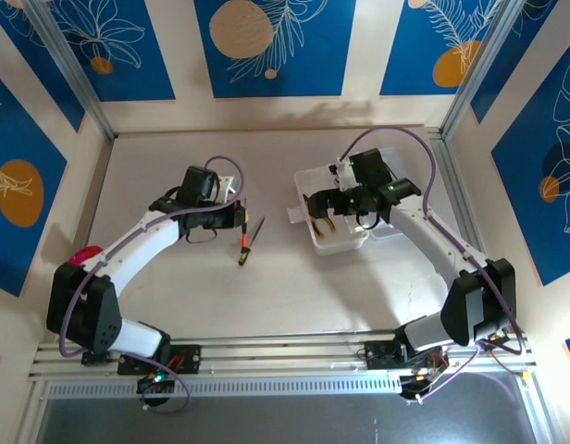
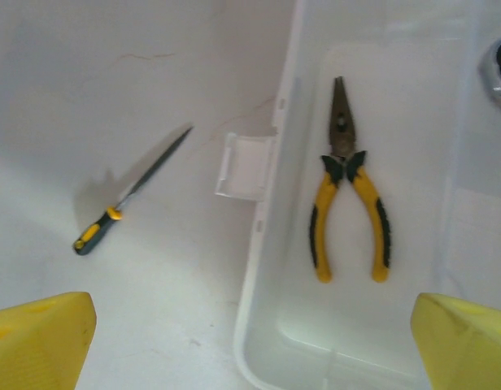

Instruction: Pack the tool kit

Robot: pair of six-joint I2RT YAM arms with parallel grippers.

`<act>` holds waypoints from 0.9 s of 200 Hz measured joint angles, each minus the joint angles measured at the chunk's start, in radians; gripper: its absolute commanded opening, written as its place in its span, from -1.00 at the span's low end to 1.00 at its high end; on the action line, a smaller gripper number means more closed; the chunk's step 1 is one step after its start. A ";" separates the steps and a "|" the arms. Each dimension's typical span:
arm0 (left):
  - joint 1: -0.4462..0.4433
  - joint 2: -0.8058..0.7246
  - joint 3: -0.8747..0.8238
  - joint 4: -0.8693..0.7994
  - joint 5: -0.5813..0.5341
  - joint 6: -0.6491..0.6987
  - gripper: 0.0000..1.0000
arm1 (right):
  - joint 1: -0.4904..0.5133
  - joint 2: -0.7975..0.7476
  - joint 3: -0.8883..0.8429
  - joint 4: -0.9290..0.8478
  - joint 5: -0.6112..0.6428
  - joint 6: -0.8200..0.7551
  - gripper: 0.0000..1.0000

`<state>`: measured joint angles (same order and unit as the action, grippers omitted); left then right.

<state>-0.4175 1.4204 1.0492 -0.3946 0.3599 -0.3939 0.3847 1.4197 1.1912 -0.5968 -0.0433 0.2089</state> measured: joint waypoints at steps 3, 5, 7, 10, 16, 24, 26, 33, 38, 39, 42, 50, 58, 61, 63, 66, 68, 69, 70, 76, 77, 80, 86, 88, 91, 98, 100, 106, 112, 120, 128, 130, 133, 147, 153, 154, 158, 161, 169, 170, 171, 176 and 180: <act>0.000 0.000 0.002 0.008 0.010 -0.003 -1.00 | 0.000 -0.003 -0.003 0.005 -0.010 0.002 0.99; 0.000 0.000 0.004 0.014 0.016 -0.007 -1.00 | 0.000 -0.003 -0.005 0.009 -0.015 0.003 0.99; 0.000 0.000 0.006 0.018 0.022 -0.009 -1.00 | 0.000 -0.005 -0.006 0.011 -0.021 0.003 0.99; 0.000 0.001 0.008 0.026 0.031 -0.013 -1.00 | 0.000 -0.008 -0.008 0.014 -0.029 0.005 0.99; 0.000 0.002 0.013 0.045 0.050 -0.021 -1.00 | 0.000 -0.013 -0.012 0.021 -0.047 0.009 0.99; 0.000 0.003 0.019 0.068 0.071 -0.033 -1.00 | 0.000 -0.019 -0.018 0.033 -0.070 0.014 0.98; 0.000 0.004 0.021 0.074 0.076 -0.037 -1.00 | 0.000 -0.021 -0.019 0.037 -0.076 0.016 0.98; 0.000 0.008 0.028 0.093 0.094 -0.047 -1.00 | 0.000 -0.027 -0.025 0.051 -0.097 0.022 0.98; 0.000 0.011 0.032 0.109 0.106 -0.055 -1.00 | 0.000 -0.031 -0.029 0.060 -0.111 0.026 0.99; 0.000 0.011 0.033 0.112 0.107 -0.055 -1.00 | 0.000 -0.032 -0.030 0.062 -0.113 0.028 0.99; 0.000 0.014 0.035 0.120 0.113 -0.058 -1.00 | 0.000 -0.035 -0.032 0.068 -0.123 0.031 0.99; 0.000 0.020 0.041 0.139 0.129 -0.071 -1.00 | 0.000 -0.040 -0.040 0.085 -0.145 0.038 0.99; -0.001 0.027 0.044 0.161 0.141 -0.081 -1.00 | 0.000 -0.042 -0.047 0.100 -0.169 0.047 0.99; -0.001 0.029 0.045 0.169 0.146 -0.082 -1.00 | 0.000 -0.042 -0.050 0.106 -0.176 0.049 0.99; -0.002 0.031 0.045 0.174 0.148 -0.088 -1.00 | 0.000 -0.043 -0.051 0.112 -0.183 0.053 0.99; -0.002 0.033 0.046 0.180 0.151 -0.090 -1.00 | 0.000 -0.043 -0.054 0.120 -0.191 0.058 0.98; -0.002 0.035 0.046 0.182 0.153 -0.091 -1.00 | 0.000 -0.043 -0.056 0.125 -0.196 0.060 0.99; -0.003 0.036 0.047 0.186 0.156 -0.095 -1.00 | 0.000 -0.043 -0.057 0.127 -0.198 0.060 0.99; -0.003 0.037 0.047 0.187 0.157 -0.097 -1.00 | 0.000 -0.043 -0.058 0.129 -0.202 0.062 0.99; -0.005 0.043 0.047 0.199 0.164 -0.102 -1.00 | 0.000 -0.042 -0.064 0.141 -0.216 0.069 0.98; -0.005 0.043 0.047 0.200 0.164 -0.103 -1.00 | 0.000 -0.043 -0.065 0.142 -0.218 0.069 0.98; -0.006 0.047 0.048 0.204 0.166 -0.106 -1.00 | 0.000 -0.043 -0.069 0.150 -0.227 0.075 0.99; -0.008 0.052 0.048 0.213 0.170 -0.110 -1.00 | 0.000 -0.043 -0.075 0.164 -0.239 0.082 0.99; -0.010 0.055 0.048 0.216 0.172 -0.113 -1.00 | 0.000 -0.042 -0.076 0.167 -0.242 0.083 0.98; -0.011 0.056 0.050 0.219 0.174 -0.114 -1.00 | 0.000 -0.042 -0.079 0.172 -0.250 0.087 0.99; -0.014 0.063 0.051 0.230 0.179 -0.122 -1.00 | 0.002 -0.042 -0.083 0.184 -0.261 0.094 0.99; -0.015 0.064 0.052 0.232 0.182 -0.123 -1.00 | 0.002 -0.042 -0.084 0.187 -0.264 0.097 0.99; -0.017 0.069 0.055 0.238 0.185 -0.126 -1.00 | 0.003 -0.042 -0.087 0.195 -0.274 0.101 0.99; -0.020 0.074 0.059 0.245 0.188 -0.129 -1.00 | 0.005 -0.042 -0.088 0.203 -0.281 0.109 0.99; -0.023 0.079 0.062 0.256 0.192 -0.132 -1.00 | 0.008 -0.041 -0.088 0.213 -0.289 0.116 0.99; -0.026 0.084 0.064 0.264 0.194 -0.137 -1.00 | 0.013 -0.041 -0.088 0.226 -0.298 0.120 1.00; -0.026 0.086 0.065 0.265 0.195 -0.137 -1.00 | 0.014 -0.041 -0.088 0.228 -0.299 0.121 1.00; -0.027 0.088 0.066 0.268 0.197 -0.140 -1.00 | 0.016 -0.041 -0.088 0.232 -0.302 0.121 1.00; -0.030 0.099 0.072 0.284 0.200 -0.148 -1.00 | 0.028 -0.039 -0.088 0.249 -0.312 0.130 1.00; -0.030 0.103 0.074 0.288 0.201 -0.151 -1.00 | 0.033 -0.037 -0.088 0.253 -0.317 0.135 1.00; -0.031 0.104 0.074 0.289 0.202 -0.151 -1.00 | 0.033 -0.037 -0.088 0.254 -0.317 0.135 1.00; -0.031 0.106 0.074 0.293 0.203 -0.152 -1.00 | 0.036 -0.035 -0.088 0.259 -0.320 0.137 1.00; -0.031 0.108 0.074 0.294 0.204 -0.151 -1.00 | 0.038 -0.033 -0.088 0.262 -0.322 0.138 0.99; -0.032 0.113 0.074 0.301 0.206 -0.153 -1.00 | 0.042 -0.027 -0.088 0.271 -0.327 0.142 0.96; -0.032 0.113 0.074 0.301 0.207 -0.153 -1.00 | 0.042 -0.025 -0.088 0.272 -0.328 0.142 0.95; -0.032 0.114 0.074 0.302 0.208 -0.153 -1.00 | 0.042 -0.024 -0.088 0.273 -0.328 0.142 0.95; -0.032 0.116 0.074 0.305 0.209 -0.155 -1.00 | 0.045 -0.020 -0.088 0.277 -0.331 0.145 0.93; -0.032 0.118 0.074 0.305 0.209 -0.156 -1.00 | 0.046 -0.016 -0.088 0.280 -0.332 0.147 0.91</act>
<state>-0.4500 1.5383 1.1233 -0.0895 0.5694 -0.5495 0.4309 1.4036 1.1030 -0.3172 -0.3756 0.3557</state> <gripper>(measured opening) 0.043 0.977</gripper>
